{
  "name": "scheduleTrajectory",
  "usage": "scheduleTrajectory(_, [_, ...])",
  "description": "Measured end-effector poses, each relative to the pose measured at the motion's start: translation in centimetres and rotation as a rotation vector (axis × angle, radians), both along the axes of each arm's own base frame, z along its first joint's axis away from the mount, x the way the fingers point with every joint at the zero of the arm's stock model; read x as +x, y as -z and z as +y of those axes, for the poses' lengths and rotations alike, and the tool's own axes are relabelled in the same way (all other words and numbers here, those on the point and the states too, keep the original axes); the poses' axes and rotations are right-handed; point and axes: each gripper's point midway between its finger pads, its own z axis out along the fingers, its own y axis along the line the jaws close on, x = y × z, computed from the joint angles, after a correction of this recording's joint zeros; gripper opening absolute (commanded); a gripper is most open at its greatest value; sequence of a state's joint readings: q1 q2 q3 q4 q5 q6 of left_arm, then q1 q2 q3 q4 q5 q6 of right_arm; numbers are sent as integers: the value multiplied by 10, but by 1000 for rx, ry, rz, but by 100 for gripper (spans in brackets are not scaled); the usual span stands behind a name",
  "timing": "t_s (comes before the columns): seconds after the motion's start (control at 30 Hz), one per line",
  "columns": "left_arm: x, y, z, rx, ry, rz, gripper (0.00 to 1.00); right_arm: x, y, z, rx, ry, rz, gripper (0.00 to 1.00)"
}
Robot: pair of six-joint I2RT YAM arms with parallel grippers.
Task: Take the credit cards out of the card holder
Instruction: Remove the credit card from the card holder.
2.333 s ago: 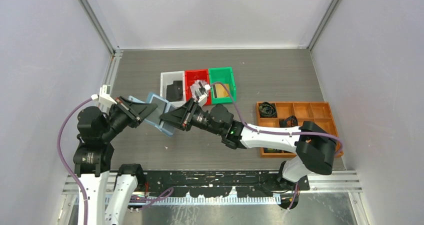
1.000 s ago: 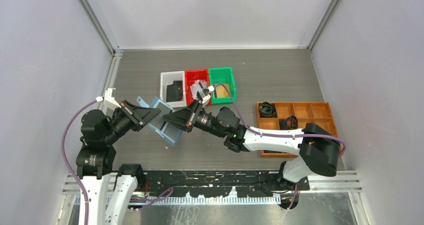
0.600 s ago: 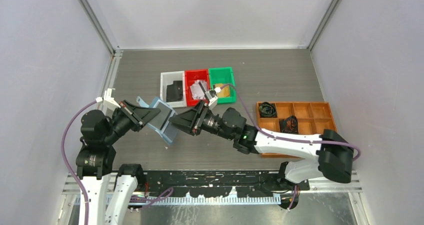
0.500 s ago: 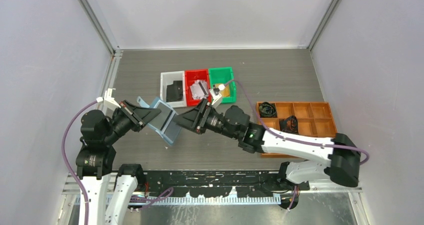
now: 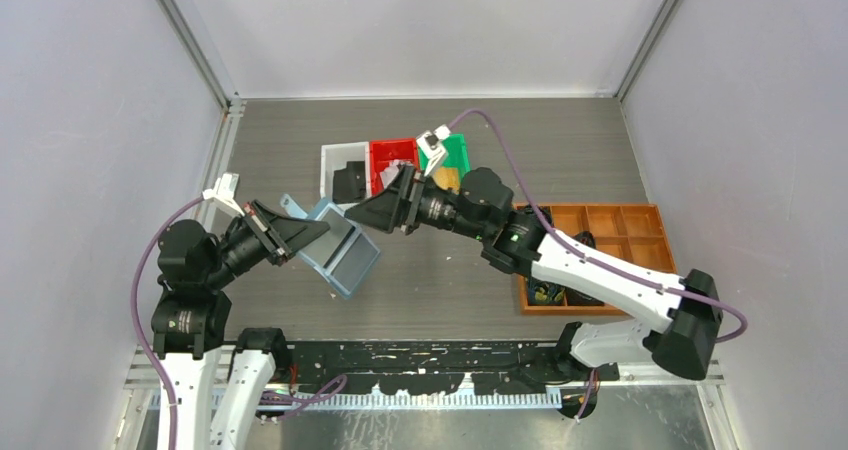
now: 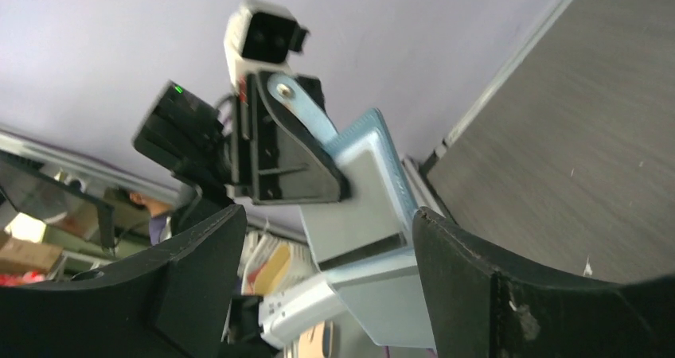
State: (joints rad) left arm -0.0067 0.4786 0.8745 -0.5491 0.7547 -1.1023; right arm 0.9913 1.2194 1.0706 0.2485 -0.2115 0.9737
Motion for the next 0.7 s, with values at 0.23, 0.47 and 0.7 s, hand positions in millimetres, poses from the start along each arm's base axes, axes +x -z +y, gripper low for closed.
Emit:
scheduleTrajectory(0.23, [-7,-7,-6,-31,56,-4,0,-15,32,16,-53,-133,37,64])
scheduleTrajectory(0.47, [-12,-19,-11,-60,101,-35,0,-13,34,25,-22,-158,77,45])
scheduleTrajectory(0.7, [-17,-21,-14,-69,134,-32,0,-17,30,31,15,-194,99,26])
